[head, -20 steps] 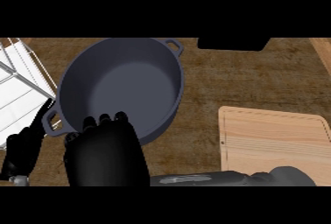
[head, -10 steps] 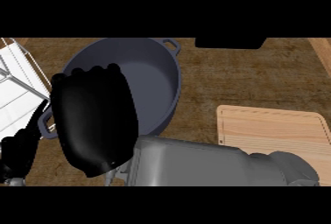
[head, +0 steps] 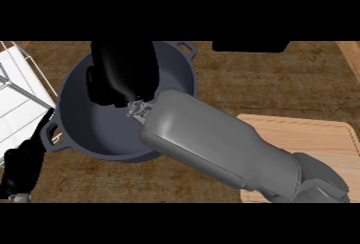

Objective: Pick the tomato from the cutting board and place it in the pot

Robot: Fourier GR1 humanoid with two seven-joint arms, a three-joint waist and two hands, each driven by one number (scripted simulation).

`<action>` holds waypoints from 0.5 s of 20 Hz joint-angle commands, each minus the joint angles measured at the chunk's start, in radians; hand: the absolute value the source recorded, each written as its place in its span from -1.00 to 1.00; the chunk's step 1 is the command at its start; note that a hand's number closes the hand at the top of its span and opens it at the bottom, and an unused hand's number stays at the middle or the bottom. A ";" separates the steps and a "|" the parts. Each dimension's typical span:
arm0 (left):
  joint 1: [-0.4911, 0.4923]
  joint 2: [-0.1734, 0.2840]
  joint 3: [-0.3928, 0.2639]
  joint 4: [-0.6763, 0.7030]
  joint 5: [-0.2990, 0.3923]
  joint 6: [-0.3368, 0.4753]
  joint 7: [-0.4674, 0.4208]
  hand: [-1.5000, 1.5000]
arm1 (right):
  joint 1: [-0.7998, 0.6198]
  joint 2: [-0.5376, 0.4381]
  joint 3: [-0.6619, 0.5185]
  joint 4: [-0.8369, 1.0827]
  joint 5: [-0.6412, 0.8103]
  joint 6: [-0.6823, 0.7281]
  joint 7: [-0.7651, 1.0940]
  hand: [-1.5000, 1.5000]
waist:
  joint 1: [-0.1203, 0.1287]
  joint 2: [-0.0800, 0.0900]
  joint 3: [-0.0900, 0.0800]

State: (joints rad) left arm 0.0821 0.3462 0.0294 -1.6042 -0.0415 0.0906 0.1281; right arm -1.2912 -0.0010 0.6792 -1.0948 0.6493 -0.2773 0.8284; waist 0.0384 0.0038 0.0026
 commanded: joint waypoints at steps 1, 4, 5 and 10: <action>-0.017 -0.004 0.015 0.022 0.003 -0.012 -0.010 0.00 | -0.026 0.001 -0.055 0.151 -0.053 -0.022 -0.145 1.00 | -0.010 0.002 -0.004; -0.051 -0.016 0.003 0.016 -0.007 0.001 0.022 0.00 | -0.100 0.001 -0.102 0.346 -0.082 -0.036 -0.257 1.00 | 0.008 0.011 -0.004; -0.049 -0.019 -0.008 0.035 -0.024 -0.001 -0.001 0.00 | -0.049 0.001 -0.041 0.362 -0.075 -0.099 -0.271 1.00 | 0.010 0.011 -0.004; -0.056 -0.020 -0.017 0.014 -0.023 -0.015 -0.001 0.00 | -0.096 0.001 -0.076 0.563 -0.109 -0.112 -0.405 1.00 | 0.038 0.022 -0.005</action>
State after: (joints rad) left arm 0.0611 0.3355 0.0238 -1.6007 -0.0549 0.0755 0.1140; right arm -1.3679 -0.0002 0.6344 -0.6733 0.5755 -0.3551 0.5291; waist 0.0638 0.0162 0.0015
